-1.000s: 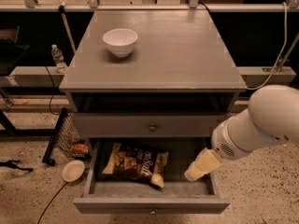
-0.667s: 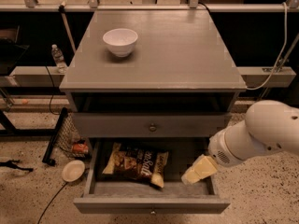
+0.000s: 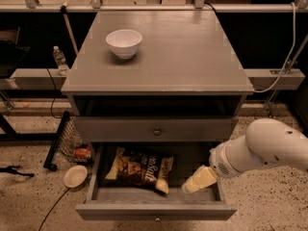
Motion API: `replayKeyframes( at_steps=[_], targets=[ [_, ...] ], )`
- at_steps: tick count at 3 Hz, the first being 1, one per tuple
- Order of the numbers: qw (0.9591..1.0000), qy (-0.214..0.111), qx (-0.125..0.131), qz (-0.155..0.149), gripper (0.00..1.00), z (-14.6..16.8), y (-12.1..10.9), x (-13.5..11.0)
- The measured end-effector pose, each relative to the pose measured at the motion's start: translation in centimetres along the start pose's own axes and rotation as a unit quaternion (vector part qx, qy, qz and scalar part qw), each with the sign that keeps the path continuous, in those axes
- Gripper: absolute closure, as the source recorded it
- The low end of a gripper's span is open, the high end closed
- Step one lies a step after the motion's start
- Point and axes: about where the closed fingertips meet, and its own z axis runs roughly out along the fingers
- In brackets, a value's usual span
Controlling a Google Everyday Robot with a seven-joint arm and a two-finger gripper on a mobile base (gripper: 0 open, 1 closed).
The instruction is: Pick brown chip bag from middle drawer and place on counter
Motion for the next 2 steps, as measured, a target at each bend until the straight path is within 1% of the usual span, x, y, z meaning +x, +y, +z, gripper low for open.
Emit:
replayKeyframes(
  at_steps=[2],
  targets=[
    [1.0000, -0.005, -0.003, -0.004, 0.00, 7.9, -1.7, 0.5]
  ],
)
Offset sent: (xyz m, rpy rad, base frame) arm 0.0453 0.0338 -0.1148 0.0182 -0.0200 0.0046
